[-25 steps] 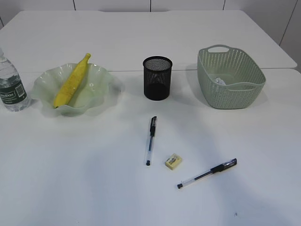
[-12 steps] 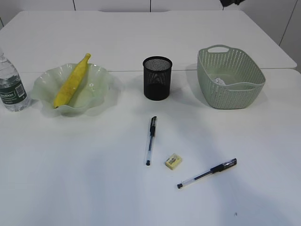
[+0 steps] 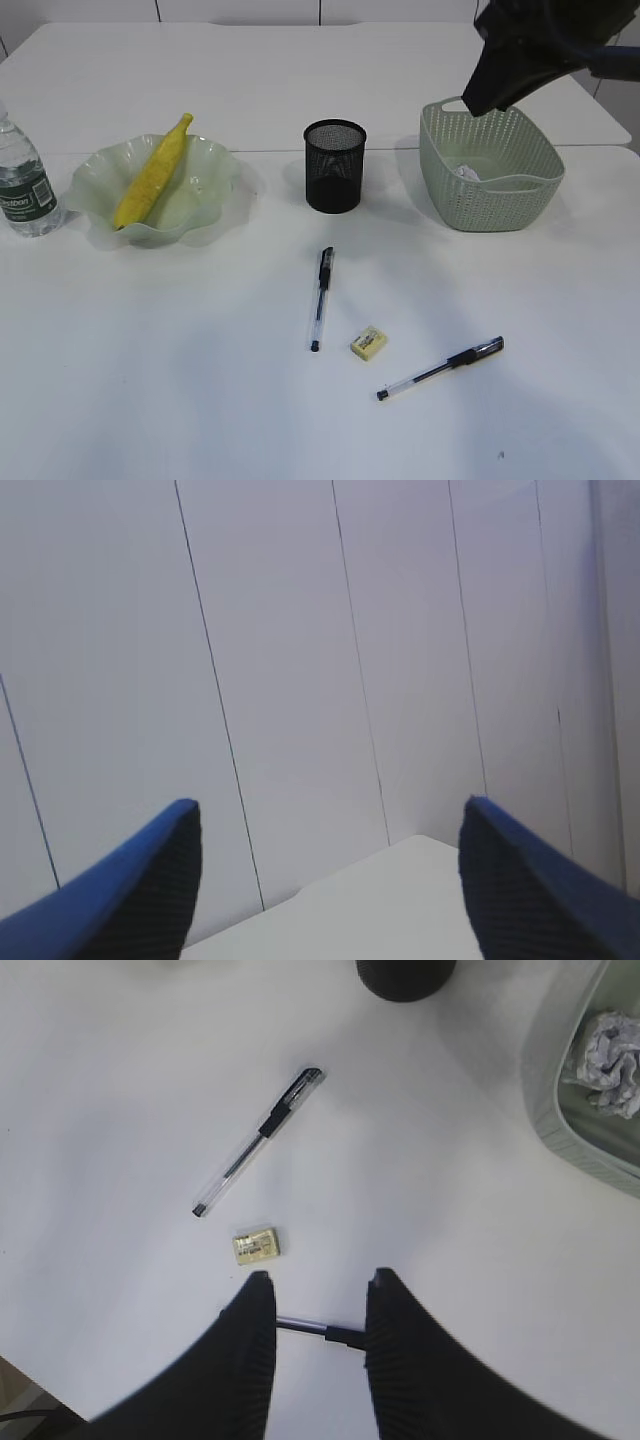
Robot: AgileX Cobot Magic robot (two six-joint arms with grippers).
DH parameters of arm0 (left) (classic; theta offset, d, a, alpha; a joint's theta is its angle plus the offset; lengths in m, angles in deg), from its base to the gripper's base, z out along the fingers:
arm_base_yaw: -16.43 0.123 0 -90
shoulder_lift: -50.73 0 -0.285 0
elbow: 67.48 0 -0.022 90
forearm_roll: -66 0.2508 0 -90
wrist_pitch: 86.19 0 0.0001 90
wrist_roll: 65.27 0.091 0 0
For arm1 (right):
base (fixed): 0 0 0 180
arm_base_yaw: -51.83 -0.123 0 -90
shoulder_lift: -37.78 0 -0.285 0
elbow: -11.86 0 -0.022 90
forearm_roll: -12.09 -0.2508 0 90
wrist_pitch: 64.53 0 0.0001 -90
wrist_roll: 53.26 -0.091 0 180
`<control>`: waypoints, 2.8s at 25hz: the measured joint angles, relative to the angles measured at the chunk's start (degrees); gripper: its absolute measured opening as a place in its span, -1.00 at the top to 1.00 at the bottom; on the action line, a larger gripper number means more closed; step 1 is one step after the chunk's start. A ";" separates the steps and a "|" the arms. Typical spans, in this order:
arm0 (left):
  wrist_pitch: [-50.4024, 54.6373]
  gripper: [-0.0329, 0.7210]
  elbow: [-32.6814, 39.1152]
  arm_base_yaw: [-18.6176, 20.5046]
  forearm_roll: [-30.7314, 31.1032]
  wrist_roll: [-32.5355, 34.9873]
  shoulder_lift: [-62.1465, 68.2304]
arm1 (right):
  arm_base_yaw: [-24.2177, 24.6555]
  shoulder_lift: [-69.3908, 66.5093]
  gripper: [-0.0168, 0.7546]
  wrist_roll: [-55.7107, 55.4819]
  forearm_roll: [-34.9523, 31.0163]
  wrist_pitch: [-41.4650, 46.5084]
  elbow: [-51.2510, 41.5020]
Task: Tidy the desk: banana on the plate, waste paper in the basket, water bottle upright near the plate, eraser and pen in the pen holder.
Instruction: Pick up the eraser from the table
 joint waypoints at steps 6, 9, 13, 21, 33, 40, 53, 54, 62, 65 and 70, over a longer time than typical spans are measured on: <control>0.14 -0.57 0.00 0.00 0.56 -0.22 0.00 | 0.00 1.30 0.35 -1.43 0.00 -0.11 -0.14; 0.18 -0.57 0.00 0.00 0.93 -0.57 0.00 | 0.00 3.40 0.35 -1.47 -0.30 -0.11 -0.14; 0.44 -0.57 0.00 0.00 1.91 -0.83 0.00 | -0.81 4.42 0.35 -0.63 -0.96 -0.11 -1.06; 0.56 -0.57 0.00 0.00 3.28 -0.92 0.00 | -6.31 4.19 0.35 6.56 -1.05 -0.23 -9.33; 0.69 -0.57 0.00 0.00 3.47 -1.77 0.00 | -6.68 -6.85 0.35 7.47 -1.17 -0.90 -10.17; 0.69 -0.57 0.00 0.00 4.72 -2.43 0.00 | -6.68 -13.24 0.34 8.02 -2.84 -1.52 -10.17; 0.73 -0.57 0.00 0.00 6.48 -2.42 0.68 | -8.33 -17.94 -0.14 12.53 -4.26 -3.56 -10.17; 0.73 -0.57 0.00 0.00 6.75 -2.42 0.68 | -8.56 -18.53 -0.14 12.57 -3.70 -3.87 -10.17; 0.73 -0.57 0.00 0.00 7.48 -2.63 0.68 | -9.33 -23.08 -0.15 12.57 -1.09 -5.12 -10.17; 0.63 -0.57 0.00 0.00 7.52 -2.76 0.68 | -10.21 -24.12 -0.15 12.57 -0.52 -5.71 -10.17; 0.63 -0.57 0.00 0.00 7.67 -3.41 0.68 | -12.04 -24.45 -0.16 12.57 1.15 -7.90 -9.25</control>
